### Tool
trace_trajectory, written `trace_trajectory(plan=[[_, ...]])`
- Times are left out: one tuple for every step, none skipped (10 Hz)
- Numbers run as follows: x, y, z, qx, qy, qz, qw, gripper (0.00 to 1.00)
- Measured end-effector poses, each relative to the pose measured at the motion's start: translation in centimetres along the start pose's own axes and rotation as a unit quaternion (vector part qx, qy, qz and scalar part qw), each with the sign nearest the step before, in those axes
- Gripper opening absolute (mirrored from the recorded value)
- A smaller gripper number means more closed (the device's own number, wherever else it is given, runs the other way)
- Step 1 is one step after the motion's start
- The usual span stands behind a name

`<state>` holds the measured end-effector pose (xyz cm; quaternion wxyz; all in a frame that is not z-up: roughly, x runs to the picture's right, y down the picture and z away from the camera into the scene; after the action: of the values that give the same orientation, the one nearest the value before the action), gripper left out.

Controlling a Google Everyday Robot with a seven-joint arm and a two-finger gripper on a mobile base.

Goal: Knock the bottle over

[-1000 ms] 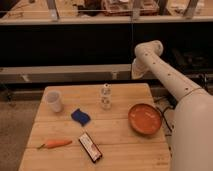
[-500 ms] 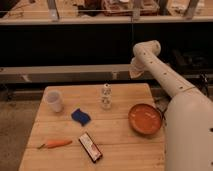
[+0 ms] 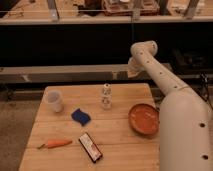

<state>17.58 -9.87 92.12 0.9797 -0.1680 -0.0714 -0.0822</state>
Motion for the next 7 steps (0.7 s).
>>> trace_trajectory(plan=[[-0.3, -0.2, 0.3, 0.0, -0.004, -0.001, 1.0, 0.07], [-1.0, -0.4, 0.7, -0.001, -0.011, -0.003, 0.9999, 0.07], [-1.8, -0.6, 1.2, -0.002, -0.017, -0.006, 0.9998, 0.07], [-2.6, -0.9, 1.6, -0.002, -0.023, -0.009, 0.9997, 0.07], [-2.7, -1.0, 1.7, -0.002, -0.027, -0.01, 0.9996, 0.07], [-2.7, -0.9, 1.9, -0.003, -0.031, -0.012, 0.9994, 0.07], [-2.9, -0.6, 2.0, -0.005, -0.037, -0.014, 0.9992, 0.07]])
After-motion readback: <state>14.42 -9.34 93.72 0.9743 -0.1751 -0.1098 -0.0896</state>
